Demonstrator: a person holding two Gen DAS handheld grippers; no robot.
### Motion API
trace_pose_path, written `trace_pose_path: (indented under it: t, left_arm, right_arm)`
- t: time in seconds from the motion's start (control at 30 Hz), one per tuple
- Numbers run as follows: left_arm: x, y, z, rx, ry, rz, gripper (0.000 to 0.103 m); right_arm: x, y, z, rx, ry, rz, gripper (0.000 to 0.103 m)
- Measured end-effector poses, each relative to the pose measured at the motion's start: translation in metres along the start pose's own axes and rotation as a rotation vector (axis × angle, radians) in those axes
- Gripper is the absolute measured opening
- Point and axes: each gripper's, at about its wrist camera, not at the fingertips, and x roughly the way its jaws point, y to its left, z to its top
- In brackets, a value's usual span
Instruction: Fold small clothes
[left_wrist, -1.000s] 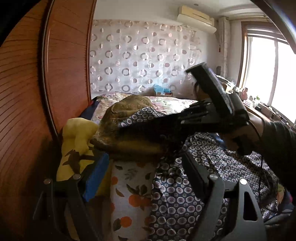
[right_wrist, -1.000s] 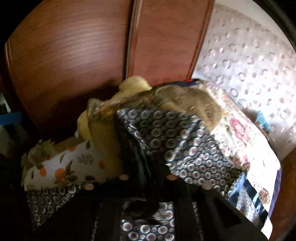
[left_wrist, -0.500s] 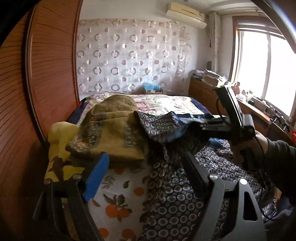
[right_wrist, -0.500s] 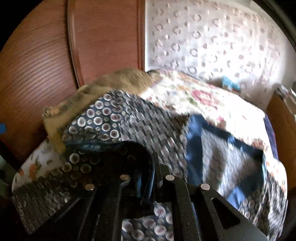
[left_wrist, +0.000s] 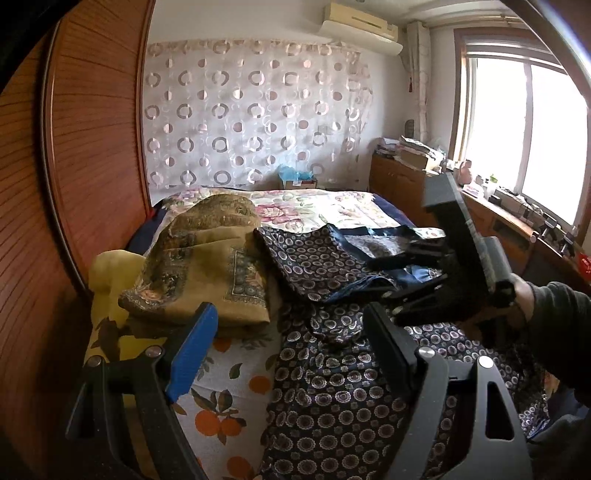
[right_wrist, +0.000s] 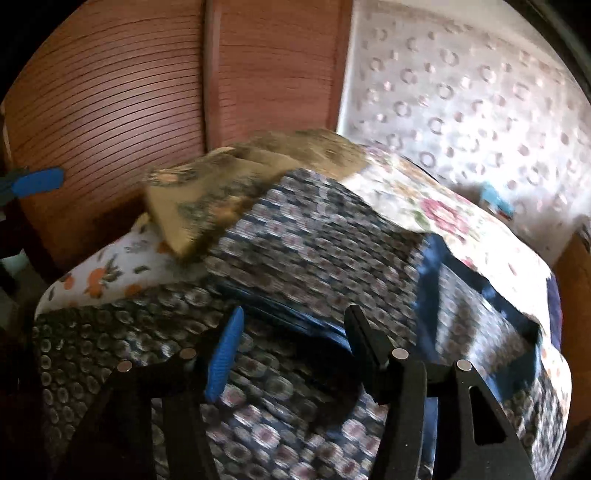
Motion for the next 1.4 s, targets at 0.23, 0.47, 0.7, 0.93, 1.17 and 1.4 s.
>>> trace_pose_path:
  t: [0.23, 0.47, 0.7, 0.93, 1.17, 1.4]
  left_arm:
    - [-0.001, 0.005, -0.004, -0.006, 0.007, 0.004, 0.081]
    - [0.004, 0.005, -0.009, -0.015, 0.019, -0.005, 0.081]
    - [0.018, 0.002, -0.012, -0.014, 0.042, -0.017, 0.081]
    - [0.049, -0.002, -0.002, 0.004, 0.087, -0.031, 0.081]
    - [0.084, -0.013, 0.004, 0.03, 0.131, -0.037, 0.081]
    - [0.115, -0.021, 0.01, 0.06, 0.173, -0.049, 0.081]
  right_arm:
    - [0.068, 0.021, 0.021, -0.116, 0.089, -0.03, 0.051]
    - [0.067, -0.053, 0.039, 0.126, 0.028, -0.253, 0.009]
    - [0.065, -0.104, 0.028, 0.261, 0.032, -0.268, 0.026]
    - [0.041, -0.114, 0.013, 0.253, 0.053, -0.256, 0.067]
    - [-0.012, -0.111, -0.046, 0.248, 0.105, -0.24, 0.067]
    - [-0.05, -0.124, -0.101, 0.305, 0.16, -0.259, 0.067]
